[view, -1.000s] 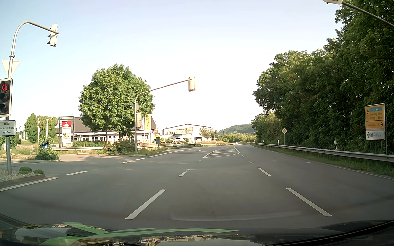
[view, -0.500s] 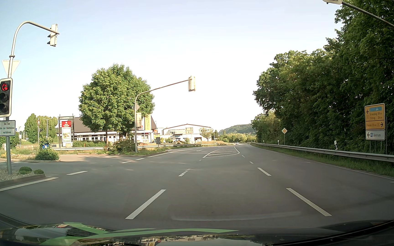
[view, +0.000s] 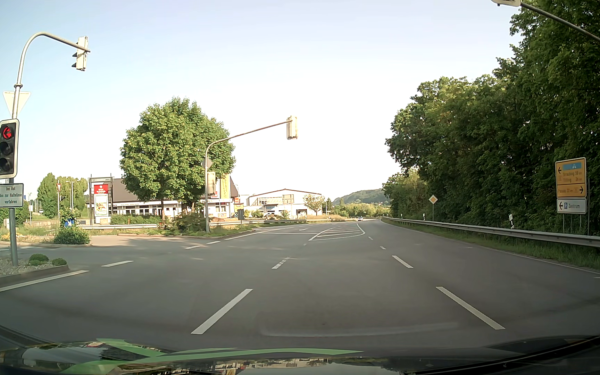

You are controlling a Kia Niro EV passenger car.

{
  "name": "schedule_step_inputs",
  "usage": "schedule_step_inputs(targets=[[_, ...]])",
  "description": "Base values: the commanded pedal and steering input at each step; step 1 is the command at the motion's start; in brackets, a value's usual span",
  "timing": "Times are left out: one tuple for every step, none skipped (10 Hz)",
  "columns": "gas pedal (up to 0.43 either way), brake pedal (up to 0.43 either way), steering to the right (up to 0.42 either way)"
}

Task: Follow the waypoints while adhering to traffic rules and regulations

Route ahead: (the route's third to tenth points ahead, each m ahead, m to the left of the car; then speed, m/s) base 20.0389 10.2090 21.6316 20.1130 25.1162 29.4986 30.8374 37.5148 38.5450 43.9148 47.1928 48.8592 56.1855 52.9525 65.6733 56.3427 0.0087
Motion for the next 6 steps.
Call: schedule_step_inputs(targets=[[0.0, 0.28, -0.004], [0.0, 0.28, -0.004], [0.0, 0.28, -0.004], [0.0, 0.28, -0.004], [0.0, 0.28, -0.004], [0.0, 0.28, -0.004]])
